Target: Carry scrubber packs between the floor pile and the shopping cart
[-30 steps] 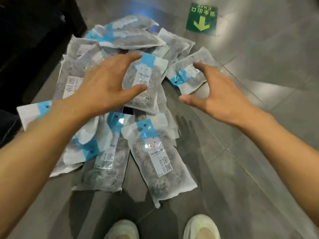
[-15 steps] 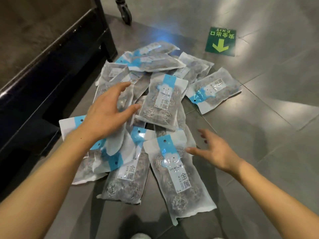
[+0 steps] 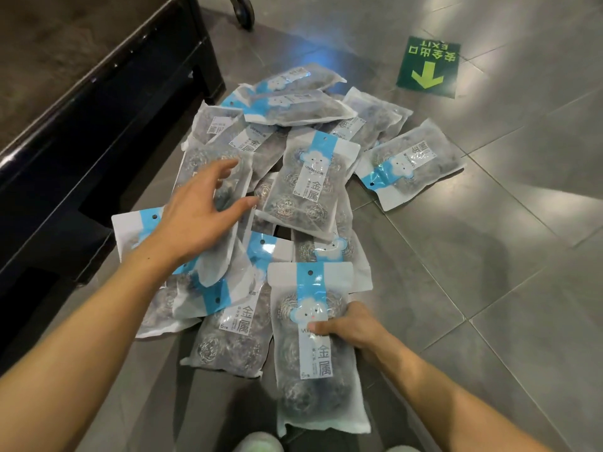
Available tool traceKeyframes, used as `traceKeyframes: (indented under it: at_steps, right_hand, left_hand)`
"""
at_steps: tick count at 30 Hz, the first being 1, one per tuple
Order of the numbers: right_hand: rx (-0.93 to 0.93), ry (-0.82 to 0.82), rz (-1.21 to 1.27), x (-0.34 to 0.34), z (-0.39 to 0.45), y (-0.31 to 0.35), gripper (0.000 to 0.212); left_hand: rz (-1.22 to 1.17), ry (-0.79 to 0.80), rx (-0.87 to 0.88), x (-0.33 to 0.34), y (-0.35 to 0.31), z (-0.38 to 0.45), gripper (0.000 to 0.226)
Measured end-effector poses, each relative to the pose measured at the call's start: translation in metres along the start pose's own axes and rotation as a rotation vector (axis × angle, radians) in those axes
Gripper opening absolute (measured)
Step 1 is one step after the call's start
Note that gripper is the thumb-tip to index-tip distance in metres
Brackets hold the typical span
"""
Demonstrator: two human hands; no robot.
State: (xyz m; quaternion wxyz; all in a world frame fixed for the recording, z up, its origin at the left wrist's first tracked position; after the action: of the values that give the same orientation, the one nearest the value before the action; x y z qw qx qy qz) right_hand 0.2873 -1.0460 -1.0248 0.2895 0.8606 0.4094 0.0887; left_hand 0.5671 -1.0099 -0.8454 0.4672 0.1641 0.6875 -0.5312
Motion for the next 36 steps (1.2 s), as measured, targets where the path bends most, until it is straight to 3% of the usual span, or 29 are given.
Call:
traceKeyframes:
  at_steps: [5,12,15,20,24,27,36]
  right_hand:
    - [-0.113,0.035,0.151,0.004,-0.016,0.004,0.041]
    - [-0.327,0.022,0.429,-0.022,-0.038,0.03,0.051]
    - [-0.363,-0.01,0.519,-0.03,-0.043,0.039,0.051]
    - [-0.387,-0.014,0.6,-0.035,-0.046,0.051,0.076]
    - [-0.425,-0.001,0.643,-0.041,-0.049,0.061,0.07]
    - [-0.458,0.001,0.671,-0.044,-0.052,0.071,0.049]
    - [-0.491,-0.073,0.662,-0.057,-0.057,0.084,0.047]
  left_hand:
    - [0.0,-0.018,-0.055,0.002,0.019,-0.001,0.067]
    - [-0.077,-0.161,-0.322,-0.007,0.067,0.004,0.061]
    - [-0.171,-0.155,-0.458,-0.009,0.085,0.009,0.071]
    - [-0.456,-0.064,-0.68,0.004,0.095,0.012,0.089]
    - [-0.529,-0.018,-0.712,0.01,0.093,0.018,0.055]
    - [-0.556,0.134,-0.745,0.016,0.087,0.021,0.063]
    - [-0.734,0.285,-0.529,0.038,0.046,0.009,0.045]
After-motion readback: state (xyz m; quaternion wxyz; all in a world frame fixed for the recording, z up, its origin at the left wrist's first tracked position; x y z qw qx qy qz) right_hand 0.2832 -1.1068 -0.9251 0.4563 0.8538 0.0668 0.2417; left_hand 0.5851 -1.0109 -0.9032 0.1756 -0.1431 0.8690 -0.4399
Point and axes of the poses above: each hand's wrist, its own z-axis towards the middle knuckle, its own x-axis out of the palm, y = z × x, the point moved 4 cm from there along z, towards the middle knuckle, and after that the axes turned 1 degree about z, right-handed, at the moved point
